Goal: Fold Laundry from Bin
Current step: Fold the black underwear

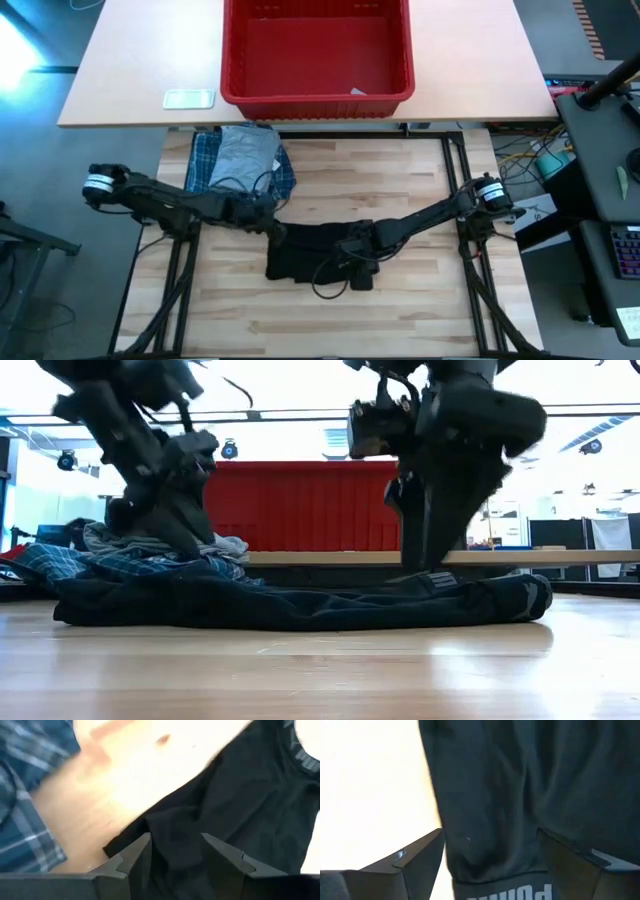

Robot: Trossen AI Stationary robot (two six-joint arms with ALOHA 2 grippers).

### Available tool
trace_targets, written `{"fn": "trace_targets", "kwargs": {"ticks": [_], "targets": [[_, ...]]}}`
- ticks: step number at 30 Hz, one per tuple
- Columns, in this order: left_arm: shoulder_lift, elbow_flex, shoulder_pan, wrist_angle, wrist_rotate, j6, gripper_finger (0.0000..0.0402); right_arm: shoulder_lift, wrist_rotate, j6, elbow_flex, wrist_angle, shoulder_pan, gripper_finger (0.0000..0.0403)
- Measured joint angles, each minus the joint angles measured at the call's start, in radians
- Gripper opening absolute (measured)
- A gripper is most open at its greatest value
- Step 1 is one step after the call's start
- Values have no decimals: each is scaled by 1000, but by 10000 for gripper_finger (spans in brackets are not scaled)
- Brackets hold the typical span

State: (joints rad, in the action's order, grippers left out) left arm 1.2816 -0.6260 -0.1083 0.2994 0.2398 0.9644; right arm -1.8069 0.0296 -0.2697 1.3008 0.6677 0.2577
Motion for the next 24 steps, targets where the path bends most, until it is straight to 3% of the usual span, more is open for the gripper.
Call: {"fn": "trace_targets", "kwargs": {"ticks": [7,12,19,22,24], "targets": [[126,-2,83,-17,-149,70,152,1,-4,-21,72,73,0,308],[210,-68,76,-48,-153,46,152,1,-5,-33,82,97,0,310],[339,-156,79,73,-127,59,151,2,-5,-72,82,116,0,305],[353,-172,74,80,-97,47,123,2,-5,-72,82,126,0,302],[347,-178,68,91,-61,49,79,2,-5,-72,82,135,0,302]]}}
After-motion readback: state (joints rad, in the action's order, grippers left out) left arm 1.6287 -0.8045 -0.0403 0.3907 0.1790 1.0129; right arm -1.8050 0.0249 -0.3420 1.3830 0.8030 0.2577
